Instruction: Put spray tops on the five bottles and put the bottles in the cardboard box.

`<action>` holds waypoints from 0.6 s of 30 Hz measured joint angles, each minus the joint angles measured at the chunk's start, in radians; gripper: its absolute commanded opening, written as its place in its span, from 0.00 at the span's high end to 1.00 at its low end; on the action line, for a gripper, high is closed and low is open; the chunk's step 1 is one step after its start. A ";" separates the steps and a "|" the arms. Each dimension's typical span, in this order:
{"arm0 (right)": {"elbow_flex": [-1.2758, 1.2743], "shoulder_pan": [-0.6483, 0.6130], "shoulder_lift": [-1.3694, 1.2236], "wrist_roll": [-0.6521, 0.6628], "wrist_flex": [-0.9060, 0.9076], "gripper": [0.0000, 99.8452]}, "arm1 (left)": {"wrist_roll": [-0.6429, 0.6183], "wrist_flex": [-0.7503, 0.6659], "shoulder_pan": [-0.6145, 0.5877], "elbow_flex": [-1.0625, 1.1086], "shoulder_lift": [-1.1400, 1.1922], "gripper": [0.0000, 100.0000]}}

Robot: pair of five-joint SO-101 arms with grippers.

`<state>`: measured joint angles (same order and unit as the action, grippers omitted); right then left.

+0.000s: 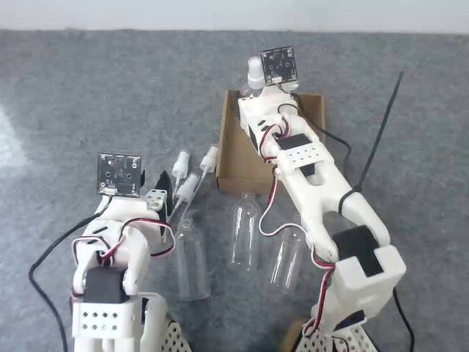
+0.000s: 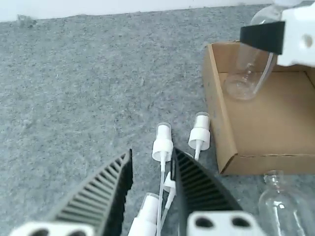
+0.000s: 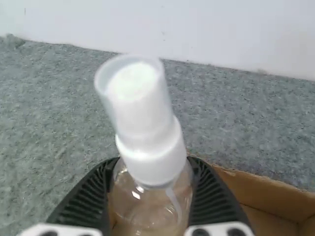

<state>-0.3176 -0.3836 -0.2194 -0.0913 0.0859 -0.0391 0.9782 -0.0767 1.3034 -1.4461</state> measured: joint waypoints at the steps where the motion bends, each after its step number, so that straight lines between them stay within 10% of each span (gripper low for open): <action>1: 0.000 0.000 -0.008 0.000 -0.009 0.99 | 0.000 0.000 0.000 0.000 0.000 0.89; 18: 0.000 -0.009 -0.077 0.041 -0.072 0.84 | 0.000 0.000 0.000 0.000 0.000 0.89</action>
<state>-0.3176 -0.3928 -0.2961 -0.0499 0.0138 -0.0391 0.9782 -0.0767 1.3034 -1.4461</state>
